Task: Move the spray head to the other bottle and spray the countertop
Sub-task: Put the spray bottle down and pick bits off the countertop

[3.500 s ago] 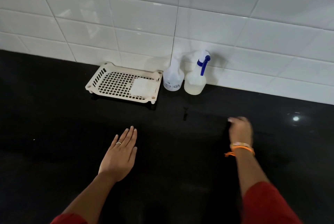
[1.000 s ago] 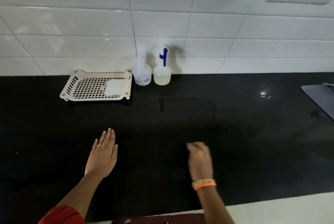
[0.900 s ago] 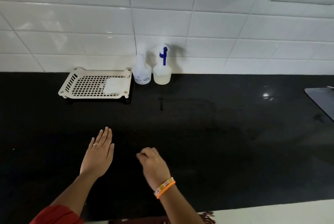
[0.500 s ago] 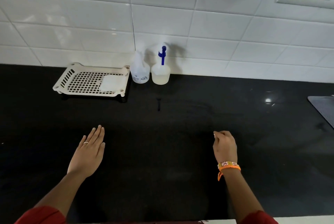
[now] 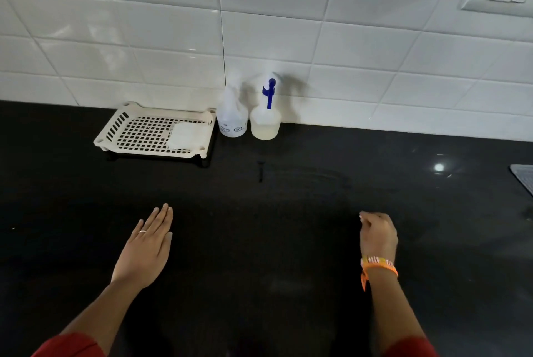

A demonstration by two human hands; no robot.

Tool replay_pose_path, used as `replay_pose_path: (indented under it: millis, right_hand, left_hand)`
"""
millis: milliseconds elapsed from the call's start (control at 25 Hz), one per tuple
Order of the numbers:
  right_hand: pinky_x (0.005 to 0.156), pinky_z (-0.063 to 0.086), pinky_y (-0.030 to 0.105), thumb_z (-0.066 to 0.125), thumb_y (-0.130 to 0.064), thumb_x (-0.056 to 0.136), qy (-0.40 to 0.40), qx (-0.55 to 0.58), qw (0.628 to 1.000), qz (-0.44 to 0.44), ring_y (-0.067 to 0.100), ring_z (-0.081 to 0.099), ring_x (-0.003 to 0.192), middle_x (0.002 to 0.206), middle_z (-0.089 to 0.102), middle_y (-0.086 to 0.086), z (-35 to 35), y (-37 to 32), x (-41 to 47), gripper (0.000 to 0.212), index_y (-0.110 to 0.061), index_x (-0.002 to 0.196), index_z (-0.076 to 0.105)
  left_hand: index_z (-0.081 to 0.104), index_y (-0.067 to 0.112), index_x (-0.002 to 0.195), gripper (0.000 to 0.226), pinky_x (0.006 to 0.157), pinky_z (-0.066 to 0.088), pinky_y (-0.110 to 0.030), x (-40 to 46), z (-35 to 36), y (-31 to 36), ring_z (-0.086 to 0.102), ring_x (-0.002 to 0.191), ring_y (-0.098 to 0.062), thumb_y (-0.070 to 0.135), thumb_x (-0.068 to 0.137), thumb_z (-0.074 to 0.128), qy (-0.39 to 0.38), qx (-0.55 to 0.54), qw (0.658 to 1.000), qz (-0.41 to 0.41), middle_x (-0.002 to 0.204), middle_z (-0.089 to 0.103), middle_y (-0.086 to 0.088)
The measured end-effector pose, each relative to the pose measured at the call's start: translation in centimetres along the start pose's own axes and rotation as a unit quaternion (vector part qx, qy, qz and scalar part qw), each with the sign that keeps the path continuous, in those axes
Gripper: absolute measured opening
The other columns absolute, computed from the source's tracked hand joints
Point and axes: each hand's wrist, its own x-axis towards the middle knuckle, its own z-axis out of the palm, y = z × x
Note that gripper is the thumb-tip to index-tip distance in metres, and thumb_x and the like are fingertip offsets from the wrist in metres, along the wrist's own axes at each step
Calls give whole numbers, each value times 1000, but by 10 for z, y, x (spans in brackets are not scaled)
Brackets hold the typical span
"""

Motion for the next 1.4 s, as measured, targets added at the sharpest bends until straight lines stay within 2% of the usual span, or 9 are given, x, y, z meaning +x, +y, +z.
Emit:
replay_pose_path:
  millis: [80,320,440,600,760,920,1120,1240,1400]
  right_hand:
    - [90,46,38,51,-2,89,-4,0,1000,2,34,59,99,114,59,19,23,-35,14,26,-3,109,68]
    - [85,50,31,54,5,81,-128,4,954,-272,27,60,95,105,63,12,72,-108,-38,31,-5,106,69]
    - [86,50,41,47,8,76,-1,-8,989,-149,42,63,90,99,64,25,32,-32,13,34,2,98,71]
    - [88,47,47,50,7,85,21,-18,998,57,47,57,97,111,59,30,13,-24,47,27,5,105,68]
    - [86,45,34,51,4,82,-82,47,985,-143,38,58,98,109,61,22,88,-145,12,29,-1,102,70]
    - [87,51,37,49,7,84,-226,0,902,-368,30,54,102,114,58,14,109,-205,-61,34,-2,112,65]
    - [81,51,47,44,2,71,8,-5,989,-151,49,61,83,91,64,32,59,-59,59,35,8,92,71]
    - [84,51,48,43,5,83,18,-55,998,9,50,58,91,102,59,35,24,-28,90,31,10,99,69]
    - [80,49,41,43,4,78,-3,-9,996,-87,44,58,91,100,62,29,82,-131,73,33,4,96,71]
  left_hand:
    - [-1,22,145,51,120,2,-32,1,1,-1,-7,143,-5,30,99,21,-1,2,1000,-1,155,-5,9]
    - [-1,22,145,52,119,0,-32,1,0,-1,-7,143,-5,30,99,22,-7,-6,1000,-1,156,-5,9]
    - [-1,23,144,52,119,0,-32,2,-1,2,-7,143,-5,31,99,23,-6,-4,1000,-1,154,-6,10]
    - [-1,24,144,51,119,1,-31,2,-2,1,-7,142,-4,30,99,23,1,-10,1000,-6,154,-6,11]
    - [-1,25,144,51,119,0,-30,3,-1,-1,-9,142,-3,31,99,22,-2,-9,1000,-2,155,-6,11]
    - [0,24,145,51,119,-1,-30,3,-1,-3,-9,142,-3,31,99,23,-6,-13,1000,5,156,-4,10]
    - [-4,23,145,52,119,-1,-32,3,-3,2,-10,142,-5,32,99,19,-14,17,1000,-4,156,-8,8]
    - [-8,23,145,59,119,-2,-31,4,-3,2,-13,142,-5,45,91,2,-23,31,999,-9,154,-13,9]
    - [-12,22,145,70,117,-5,-29,4,-1,0,-17,142,-6,48,80,-13,-31,54,998,-7,153,-18,9]
